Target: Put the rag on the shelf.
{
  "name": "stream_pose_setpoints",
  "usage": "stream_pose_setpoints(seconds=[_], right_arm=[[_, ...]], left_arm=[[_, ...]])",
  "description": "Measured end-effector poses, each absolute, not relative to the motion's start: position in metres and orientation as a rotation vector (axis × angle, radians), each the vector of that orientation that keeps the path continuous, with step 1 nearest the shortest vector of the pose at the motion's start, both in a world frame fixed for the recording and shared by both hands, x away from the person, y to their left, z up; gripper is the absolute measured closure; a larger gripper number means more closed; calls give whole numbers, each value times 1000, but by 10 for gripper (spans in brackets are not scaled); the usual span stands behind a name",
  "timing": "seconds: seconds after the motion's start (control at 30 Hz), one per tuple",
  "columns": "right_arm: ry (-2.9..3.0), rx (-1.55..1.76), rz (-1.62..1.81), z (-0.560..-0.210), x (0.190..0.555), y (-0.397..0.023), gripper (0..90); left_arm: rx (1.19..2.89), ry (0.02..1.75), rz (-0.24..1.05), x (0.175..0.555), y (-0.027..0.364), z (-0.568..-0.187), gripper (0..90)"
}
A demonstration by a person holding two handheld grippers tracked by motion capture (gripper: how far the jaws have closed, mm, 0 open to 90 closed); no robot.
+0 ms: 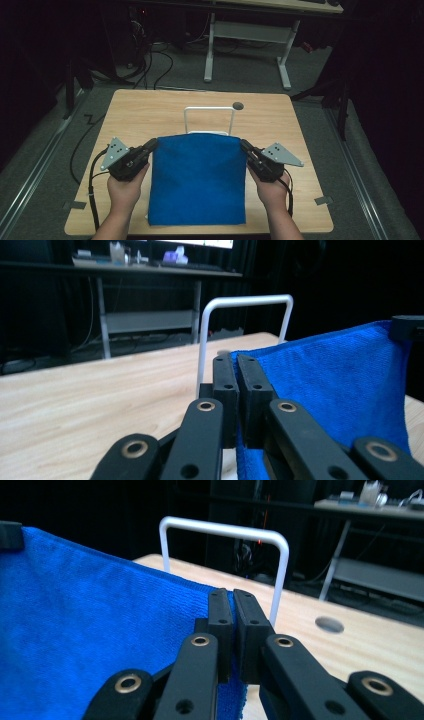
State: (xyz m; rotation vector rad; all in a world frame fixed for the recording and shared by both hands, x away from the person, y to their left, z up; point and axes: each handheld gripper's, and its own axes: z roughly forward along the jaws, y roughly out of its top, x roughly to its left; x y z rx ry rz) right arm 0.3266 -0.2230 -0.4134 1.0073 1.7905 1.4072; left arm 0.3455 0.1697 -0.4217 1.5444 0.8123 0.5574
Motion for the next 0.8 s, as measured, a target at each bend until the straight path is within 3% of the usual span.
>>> stream_pose_setpoints(seconds=[0.8], right_arm=[[1602,803,1534,-353,279,-221,877]], left_arm=[[1435,667,636,309,169,-370,885]])
